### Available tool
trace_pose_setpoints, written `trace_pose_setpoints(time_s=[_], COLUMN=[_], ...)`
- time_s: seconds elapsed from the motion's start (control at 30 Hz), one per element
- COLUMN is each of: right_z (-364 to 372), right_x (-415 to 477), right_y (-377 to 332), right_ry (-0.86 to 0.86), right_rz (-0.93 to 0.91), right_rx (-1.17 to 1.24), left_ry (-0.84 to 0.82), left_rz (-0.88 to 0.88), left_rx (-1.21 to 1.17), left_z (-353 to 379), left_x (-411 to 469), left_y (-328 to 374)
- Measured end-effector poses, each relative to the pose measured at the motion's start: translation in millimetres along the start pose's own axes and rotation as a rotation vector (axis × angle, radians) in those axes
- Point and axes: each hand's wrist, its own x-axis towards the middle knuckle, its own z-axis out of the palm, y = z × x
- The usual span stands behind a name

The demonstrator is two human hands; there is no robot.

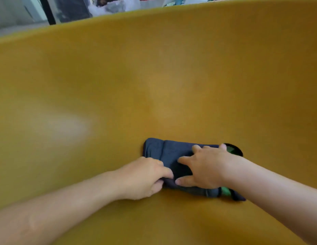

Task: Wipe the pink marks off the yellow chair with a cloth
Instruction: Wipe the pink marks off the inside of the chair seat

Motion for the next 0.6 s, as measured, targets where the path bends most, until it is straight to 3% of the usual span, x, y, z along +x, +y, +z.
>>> trace_pose_setpoints(time_s=[0.13, 0.23, 0.27, 0.37, 0.4, 0.5, 0.6], right_z=[-32.2, -51.3, -56.1, -55.7, -45.7, 8.2, 35.1], right_x=[-0.7, 9.2, 14.1, 33.8, 41.1, 69.2, 69.1], right_y=[-14.1, -30.3, -35.8, -60.5, -71.7, -101.2, -119.4], right_ry=[-0.003, 0.007, 0.042, 0.081, 0.109, 0.364, 0.642], right_rz=[-0.192, -0.338, -0.428, -0.746, -0.778, -0.643, -0.632], right_rx=[-0.269, -0.312, -0.223, 0.407, 0.449, 0.204, 0.443], left_ry=[-0.045, 0.038, 0.097, 0.279, 0.288, 0.258, 0.436], left_rz=[-0.065, -0.199, -0.25, -0.434, -0.511, -0.613, -0.553], left_rx=[-0.109, -0.183, -0.167, -0.051, -0.024, 0.118, 0.431], left_z=[-18.5, -36.1, -40.7, -50.6, -52.3, -50.5, -38.6], left_x=[-27.2, -62.9, -74.7, -99.4, -104.9, -135.4, -202.5], left_y=[0.1, -10.0, -14.9, -28.8, -31.3, -28.5, -19.3])
